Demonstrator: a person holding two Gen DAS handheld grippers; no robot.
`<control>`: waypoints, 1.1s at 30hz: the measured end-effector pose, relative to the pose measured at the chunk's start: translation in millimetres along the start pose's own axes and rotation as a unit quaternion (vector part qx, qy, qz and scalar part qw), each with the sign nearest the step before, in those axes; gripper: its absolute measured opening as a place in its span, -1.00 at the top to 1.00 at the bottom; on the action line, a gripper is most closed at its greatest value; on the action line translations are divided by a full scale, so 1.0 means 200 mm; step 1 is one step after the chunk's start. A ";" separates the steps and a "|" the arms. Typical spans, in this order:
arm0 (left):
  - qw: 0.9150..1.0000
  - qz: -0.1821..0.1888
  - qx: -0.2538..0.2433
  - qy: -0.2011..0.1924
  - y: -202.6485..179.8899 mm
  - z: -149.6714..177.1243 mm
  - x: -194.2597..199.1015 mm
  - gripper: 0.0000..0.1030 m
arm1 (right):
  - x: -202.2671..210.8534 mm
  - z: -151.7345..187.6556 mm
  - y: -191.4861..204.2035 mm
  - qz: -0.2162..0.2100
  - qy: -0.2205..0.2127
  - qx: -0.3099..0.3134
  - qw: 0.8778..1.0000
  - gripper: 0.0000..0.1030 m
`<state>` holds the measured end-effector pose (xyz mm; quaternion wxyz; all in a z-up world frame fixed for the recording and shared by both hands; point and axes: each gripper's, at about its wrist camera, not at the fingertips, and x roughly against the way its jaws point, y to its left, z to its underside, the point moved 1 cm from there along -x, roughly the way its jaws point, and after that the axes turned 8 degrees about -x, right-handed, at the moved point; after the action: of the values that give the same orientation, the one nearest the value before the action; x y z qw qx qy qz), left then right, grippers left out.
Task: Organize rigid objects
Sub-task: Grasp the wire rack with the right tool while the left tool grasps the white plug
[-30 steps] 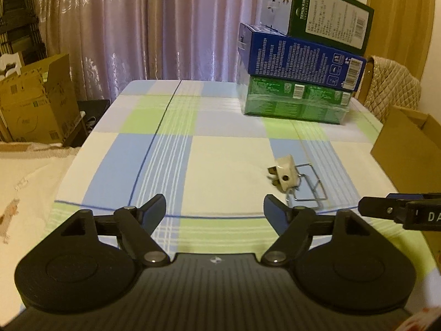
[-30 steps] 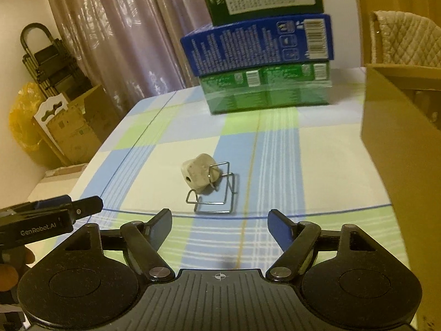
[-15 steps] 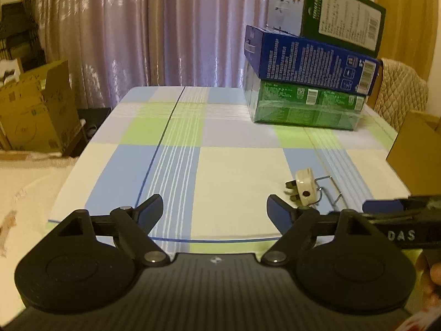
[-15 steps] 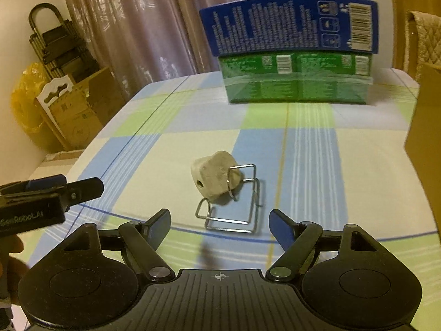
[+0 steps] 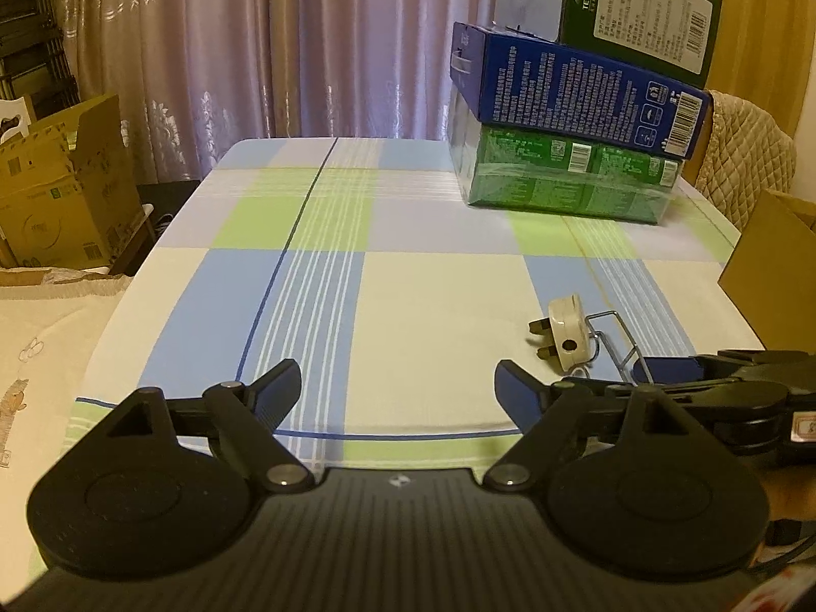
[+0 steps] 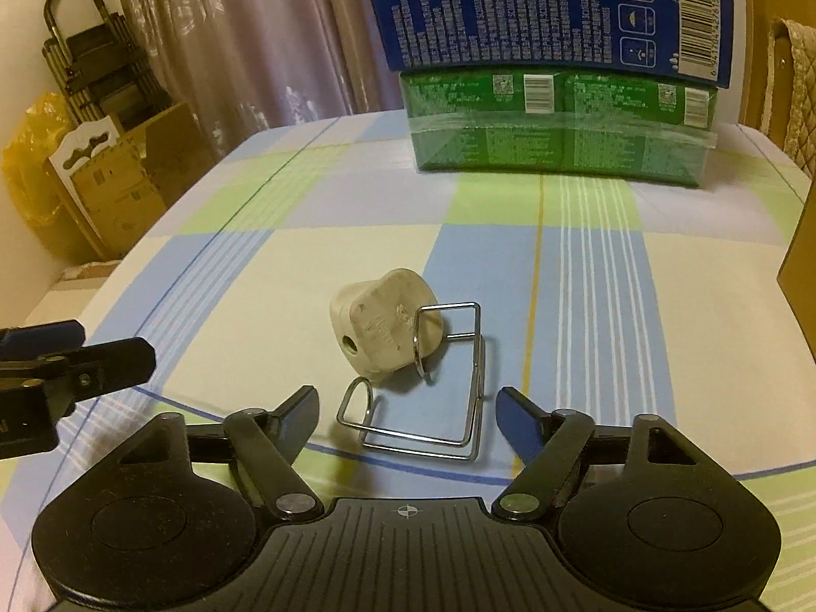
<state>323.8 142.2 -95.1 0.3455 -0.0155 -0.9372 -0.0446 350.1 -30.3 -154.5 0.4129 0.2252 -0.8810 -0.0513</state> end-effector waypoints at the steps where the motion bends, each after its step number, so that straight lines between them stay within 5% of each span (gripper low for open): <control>1: 1.000 -0.001 0.002 0.001 0.00 0.00 0.00 -0.56 | 0.00 0.00 0.00 0.005 -0.001 0.007 1.000 -0.13; 4: 1.000 -0.001 0.006 0.000 0.02 0.00 0.00 -0.56 | 0.01 0.00 -0.01 0.003 0.000 0.012 1.000 0.00; 19: 0.999 0.049 -0.014 -0.007 -0.09 -0.01 -0.07 -0.56 | 0.16 -0.09 -0.26 0.049 -0.015 -0.034 0.998 0.01; 33: 0.979 0.070 -0.185 -0.055 -0.43 -0.06 -0.25 -0.52 | 0.18 -0.09 -0.40 0.058 -0.014 -0.054 0.997 0.01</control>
<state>365.6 54.7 -124.7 0.2865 -0.1472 -0.9271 -0.1918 371.9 -115.1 -139.0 0.4140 0.1505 -0.8943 -0.0782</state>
